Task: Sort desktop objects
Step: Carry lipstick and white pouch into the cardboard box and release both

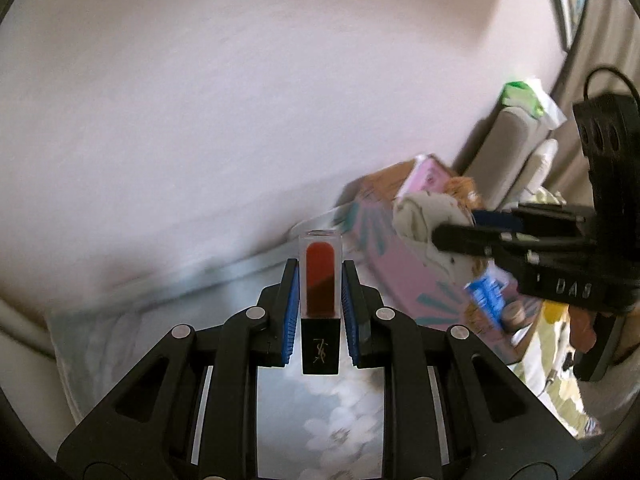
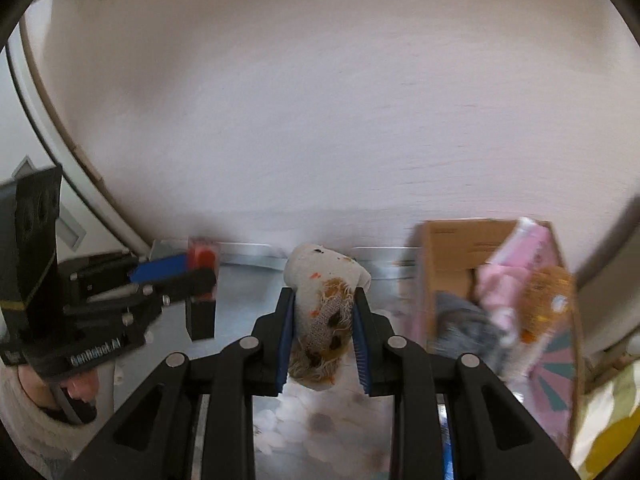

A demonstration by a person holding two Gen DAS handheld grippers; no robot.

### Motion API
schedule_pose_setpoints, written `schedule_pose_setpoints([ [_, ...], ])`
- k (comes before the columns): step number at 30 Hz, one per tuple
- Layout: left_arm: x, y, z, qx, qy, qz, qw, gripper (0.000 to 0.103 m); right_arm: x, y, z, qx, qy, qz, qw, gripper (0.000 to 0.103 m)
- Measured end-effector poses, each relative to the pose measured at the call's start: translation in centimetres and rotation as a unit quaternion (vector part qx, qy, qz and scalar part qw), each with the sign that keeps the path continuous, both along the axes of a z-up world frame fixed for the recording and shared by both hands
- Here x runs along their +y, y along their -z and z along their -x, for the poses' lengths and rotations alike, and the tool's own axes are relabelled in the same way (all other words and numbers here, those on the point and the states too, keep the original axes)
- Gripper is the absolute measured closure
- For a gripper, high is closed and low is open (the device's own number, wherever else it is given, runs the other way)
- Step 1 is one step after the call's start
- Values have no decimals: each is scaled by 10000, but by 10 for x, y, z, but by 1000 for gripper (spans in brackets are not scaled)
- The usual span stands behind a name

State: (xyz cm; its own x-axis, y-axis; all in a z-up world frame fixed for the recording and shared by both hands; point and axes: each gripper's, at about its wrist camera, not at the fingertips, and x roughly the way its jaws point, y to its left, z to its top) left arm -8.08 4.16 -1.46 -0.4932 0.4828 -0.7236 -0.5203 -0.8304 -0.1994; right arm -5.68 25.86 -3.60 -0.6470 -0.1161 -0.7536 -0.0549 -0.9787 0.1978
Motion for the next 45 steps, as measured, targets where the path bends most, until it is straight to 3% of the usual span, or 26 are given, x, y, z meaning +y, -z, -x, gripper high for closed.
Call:
schedule_pose_setpoints([
  [8, 82, -30, 9, 203, 806, -157, 9964, 85, 46, 1, -53, -67, 714, -133, 9973, 78],
  [13, 137, -31, 8, 197, 1328, -187, 9908, 85, 68, 7, -77, -183, 1063, -91, 9941, 78],
  [23, 227, 5, 8, -189, 1999, -75, 9796, 85, 100, 35, -106, -486, 1398, -182, 9888, 78],
  [32, 264, 39, 9, -458, 2146, 236, 9753, 85, 128, 59, -103, -612, 1529, -69, 9863, 78],
  [35, 269, 47, 11, -485, 2126, 409, 9751, 85, 133, 69, -99, -771, 1484, 45, 9859, 67],
  [36, 271, 51, 12, -513, 2089, 477, 9754, 85, 132, 72, -98, -801, 1488, -10, 9856, 51],
  [37, 274, 55, 13, -588, 2036, 571, 9756, 84, 131, 75, -97, -829, 1494, -114, 9852, 41],
  [38, 276, 58, 13, -648, 1977, 679, 9758, 81, 130, 76, -97, -821, 1488, -177, 9853, 24],
  [40, 275, 61, 11, -511, 1861, 776, 9781, 47, 128, 74, -100, -741, 1478, -219, 9860, 20],
  [41, 273, 60, 9, -396, 1806, 741, 9800, 4, 126, 73, -102, -705, 1458, -203, 9866, 18],
  [45, 265, 60, 4, -309, 1762, 443, 9829, 0, 120, 75, -104, -749, 1382, -308, 9871, 1],
])
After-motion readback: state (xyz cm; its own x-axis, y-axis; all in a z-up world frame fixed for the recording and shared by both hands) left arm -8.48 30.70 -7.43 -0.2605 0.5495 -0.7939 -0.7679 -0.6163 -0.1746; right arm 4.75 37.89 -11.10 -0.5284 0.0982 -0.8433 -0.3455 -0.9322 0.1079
